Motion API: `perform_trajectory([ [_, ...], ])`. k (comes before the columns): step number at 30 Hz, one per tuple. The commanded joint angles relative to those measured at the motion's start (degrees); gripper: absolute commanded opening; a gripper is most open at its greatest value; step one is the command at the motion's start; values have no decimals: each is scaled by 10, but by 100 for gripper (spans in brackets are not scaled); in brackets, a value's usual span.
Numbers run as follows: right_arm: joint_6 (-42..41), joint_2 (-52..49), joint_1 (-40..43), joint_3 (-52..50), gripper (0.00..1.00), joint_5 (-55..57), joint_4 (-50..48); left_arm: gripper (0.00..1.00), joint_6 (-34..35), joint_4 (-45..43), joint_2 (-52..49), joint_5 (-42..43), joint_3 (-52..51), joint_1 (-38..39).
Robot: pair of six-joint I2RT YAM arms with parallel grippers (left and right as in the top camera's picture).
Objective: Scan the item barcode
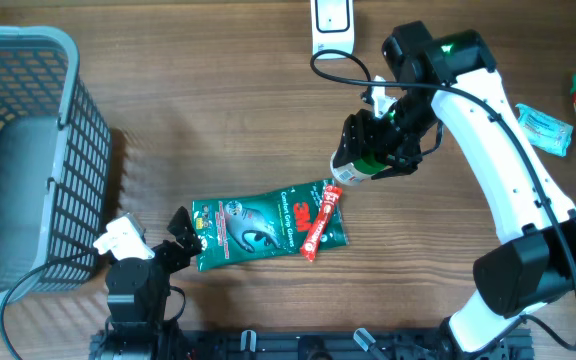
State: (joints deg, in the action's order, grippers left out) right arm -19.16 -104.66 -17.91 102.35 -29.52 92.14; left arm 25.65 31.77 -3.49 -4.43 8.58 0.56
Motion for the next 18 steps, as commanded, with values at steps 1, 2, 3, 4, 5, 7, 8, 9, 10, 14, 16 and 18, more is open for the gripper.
perform_trajectory([
  [1, 12, 18, -1, -1, 64, -1, 0, 100, 3, 2, 3, 5, 0, -3],
  [2, 12, 18, -1, -1, 64, -2, 0, 100, 3, 2, 3, 5, 0, -3],
  [3, 12, 18, -1, -1, 64, -2, 0, 100, 3, 2, 3, 5, 0, -3],
  [4, 11, 18, -1, -1, 64, -2, 0, 100, 3, 2, 3, 5, 0, -3],
  [5, 11, 18, -1, -1, 64, -2, 0, 100, 3, 2, 3, 5, 0, -3],
  [7, 11, 18, -1, -1, 64, -3, 0, 100, 3, 2, 3, 5, 0, -3],
  [8, 11, 18, -1, -1, 64, -10, 0, 100, 3, 2, 3, 5, 0, -3],
  [9, 11, 18, -1, -1, 64, -23, 0, 100, 3, 2, 3, 5, 0, -3],
  [10, 12, 18, -1, -1, 64, -42, 0, 100, 3, 2, 3, 5, 0, -3],
  [14, 2, 18, -1, -1, 64, -79, 0, 100, 3, 2, 3, 5, 0, -3],
  [16, -6, 18, -1, -1, 64, -98, 0, 100, 3, 2, 3, 5, 0, -3],
  [18, -10, 18, -1, -1, 64, -101, 0, 100, 3, 2, 3, 5, 0, -3],
])
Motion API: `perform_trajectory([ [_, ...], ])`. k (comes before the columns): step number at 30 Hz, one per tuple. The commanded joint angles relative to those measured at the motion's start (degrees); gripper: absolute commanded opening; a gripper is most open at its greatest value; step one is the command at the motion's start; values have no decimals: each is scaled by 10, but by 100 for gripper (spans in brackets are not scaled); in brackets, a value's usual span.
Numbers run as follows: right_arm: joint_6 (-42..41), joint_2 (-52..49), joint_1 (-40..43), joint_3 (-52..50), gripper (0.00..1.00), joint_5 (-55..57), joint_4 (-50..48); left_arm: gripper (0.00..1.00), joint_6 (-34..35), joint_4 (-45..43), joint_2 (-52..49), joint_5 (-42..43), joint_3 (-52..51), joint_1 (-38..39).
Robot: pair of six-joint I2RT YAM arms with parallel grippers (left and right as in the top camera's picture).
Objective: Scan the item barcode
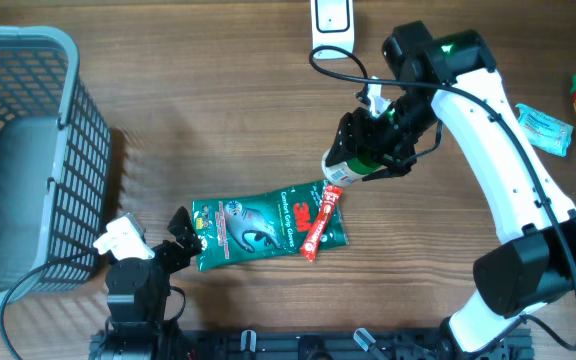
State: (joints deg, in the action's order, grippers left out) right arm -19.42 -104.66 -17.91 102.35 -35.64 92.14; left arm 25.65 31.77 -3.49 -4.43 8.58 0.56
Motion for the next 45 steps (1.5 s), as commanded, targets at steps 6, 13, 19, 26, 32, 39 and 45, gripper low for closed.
perform_trajectory([
  [6, -12, 18, -1, -1, 67, -39, 0, 100, 3, 2, 3, 5, 0, -3],
  [13, -11, 18, -1, -1, 67, -40, 0, 100, 3, 2, 3, 5, 0, -3],
  [19, -2, 18, -1, -1, 66, -29, 0, 100, 3, 2, 3, 5, 0, -3],
  [26, -3, 18, -1, -1, 66, 64, -26, 100, 3, 2, 3, 5, 0, -3],
  [32, -46, 18, -1, -1, 66, 107, -156, 100, 3, 2, 3, 5, 0, -3],
  [39, -54, 18, -1, -1, 67, 171, -241, 100, 3, 2, 3, 5, 0, -3],
  [45, -92, 16, -2, -1, 66, 284, -346, 100, 3, 2, 3, 5, 0, -3],
])
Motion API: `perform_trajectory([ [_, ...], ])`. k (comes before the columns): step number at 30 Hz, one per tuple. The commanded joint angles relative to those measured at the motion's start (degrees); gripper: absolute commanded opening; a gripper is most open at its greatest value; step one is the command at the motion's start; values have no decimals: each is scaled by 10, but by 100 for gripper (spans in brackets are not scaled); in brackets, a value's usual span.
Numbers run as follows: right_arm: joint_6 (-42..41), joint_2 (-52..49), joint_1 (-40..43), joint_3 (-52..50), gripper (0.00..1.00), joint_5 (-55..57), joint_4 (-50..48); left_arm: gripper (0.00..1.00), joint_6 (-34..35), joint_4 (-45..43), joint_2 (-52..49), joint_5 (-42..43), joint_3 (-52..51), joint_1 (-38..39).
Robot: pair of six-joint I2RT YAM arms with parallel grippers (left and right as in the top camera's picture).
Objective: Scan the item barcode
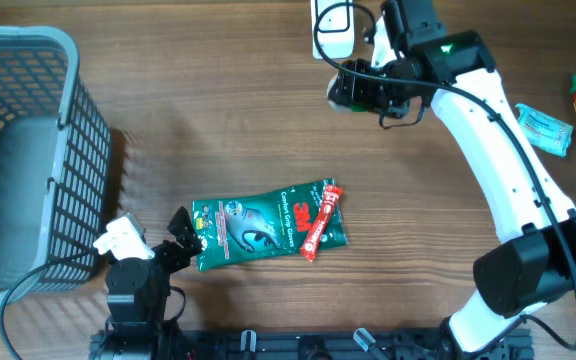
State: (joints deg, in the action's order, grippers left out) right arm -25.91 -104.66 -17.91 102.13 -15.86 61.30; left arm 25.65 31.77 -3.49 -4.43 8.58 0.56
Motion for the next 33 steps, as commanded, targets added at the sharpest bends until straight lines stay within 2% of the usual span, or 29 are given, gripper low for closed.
perform_trajectory([
  [1, -25, 13, -2, 1, 66, 105, -61, 100, 3, 2, 3, 5, 0, -3],
  [7, -10, -37, -2, 1, 58, 231, -199, 100, 3, 2, 3, 5, 0, -3],
  [11, 51, -102, -2, 1, 59, 236, -334, 100, 3, 2, 3, 5, 0, -3],
  [20, 110, -209, -6, 1, 60, 245, -614, 100, 3, 2, 3, 5, 0, -3],
  [26, 173, -250, -25, 1, 63, 316, -669, 100, 3, 2, 3, 5, 0, -3],
  [31, 184, -250, -32, 7, 62, 351, -668, 100, 3, 2, 3, 5, 0, -3],
  [33, 175, -247, -31, 24, 62, 386, -629, 100, 3, 2, 3, 5, 0, -3],
])
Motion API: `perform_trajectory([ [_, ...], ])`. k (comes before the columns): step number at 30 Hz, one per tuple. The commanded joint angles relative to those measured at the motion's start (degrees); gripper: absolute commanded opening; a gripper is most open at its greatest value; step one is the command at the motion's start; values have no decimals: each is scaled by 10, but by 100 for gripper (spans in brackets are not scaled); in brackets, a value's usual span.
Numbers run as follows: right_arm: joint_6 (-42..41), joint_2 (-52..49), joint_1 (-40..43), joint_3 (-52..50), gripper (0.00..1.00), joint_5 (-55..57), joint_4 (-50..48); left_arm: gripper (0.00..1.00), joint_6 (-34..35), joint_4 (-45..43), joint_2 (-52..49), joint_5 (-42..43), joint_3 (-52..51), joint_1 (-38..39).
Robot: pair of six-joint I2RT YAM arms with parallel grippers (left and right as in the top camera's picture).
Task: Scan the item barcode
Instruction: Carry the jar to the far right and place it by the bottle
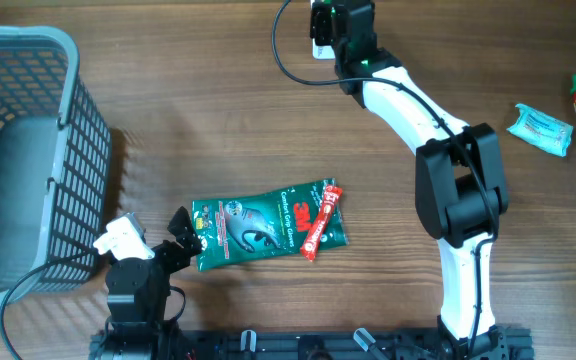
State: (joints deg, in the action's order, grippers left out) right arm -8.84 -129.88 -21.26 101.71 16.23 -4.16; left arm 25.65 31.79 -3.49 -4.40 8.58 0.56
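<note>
A green packet with a red strip (268, 225) lies flat in the middle of the table. The white scanner (317, 24) sits at the table's far edge and is mostly covered. My right gripper (340, 22) is directly over it, and from above I cannot make out its fingers. The scanner's dark cable (280, 62) loops out to the left of it. My left gripper (184, 236) rests low at the near edge, just off the packet's left end. Its jaw state does not show clearly.
A grey wire basket (68, 120) fills the left side. At the far right lie a pale blue sachet (541, 128) and a red bottle with a yellow cap.
My right gripper has moved from just right of and below the scanner to directly on top of it, with the arm stretched far back. The cable loop now bulges left. The packet and left arm are unchanged.
My right gripper first hovered just up and right of the packet, with something small, white and green at its tip. It stayed there, then was high up beside the scanner, and now covers it. Packet and left arm never moved.
</note>
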Motion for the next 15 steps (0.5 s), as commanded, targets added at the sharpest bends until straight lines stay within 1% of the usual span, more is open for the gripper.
perform_trajectory([
  [1, -24, 10, 3, 42, 62, 96, 68, 100, 3, 2, 3, 5, 0, -3],
  [4, -94, 33, 15, 68, 62, 142, 170, 100, 3, 2, 3, 5, 0, -3],
  [7, -164, 64, 57, 76, 62, 137, 248, 100, 3, 2, 3, 5, 0, -3],
  [10, -206, 72, 129, 76, 64, 45, 306, 100, 3, 2, 3, 5, 0, -3],
  [11, -238, 66, 186, 76, 66, -28, 334, 100, 3, 2, 3, 5, 0, -3],
  [15, -259, 49, 271, 76, 66, -52, 363, 100, 3, 2, 3, 5, 0, -3],
])
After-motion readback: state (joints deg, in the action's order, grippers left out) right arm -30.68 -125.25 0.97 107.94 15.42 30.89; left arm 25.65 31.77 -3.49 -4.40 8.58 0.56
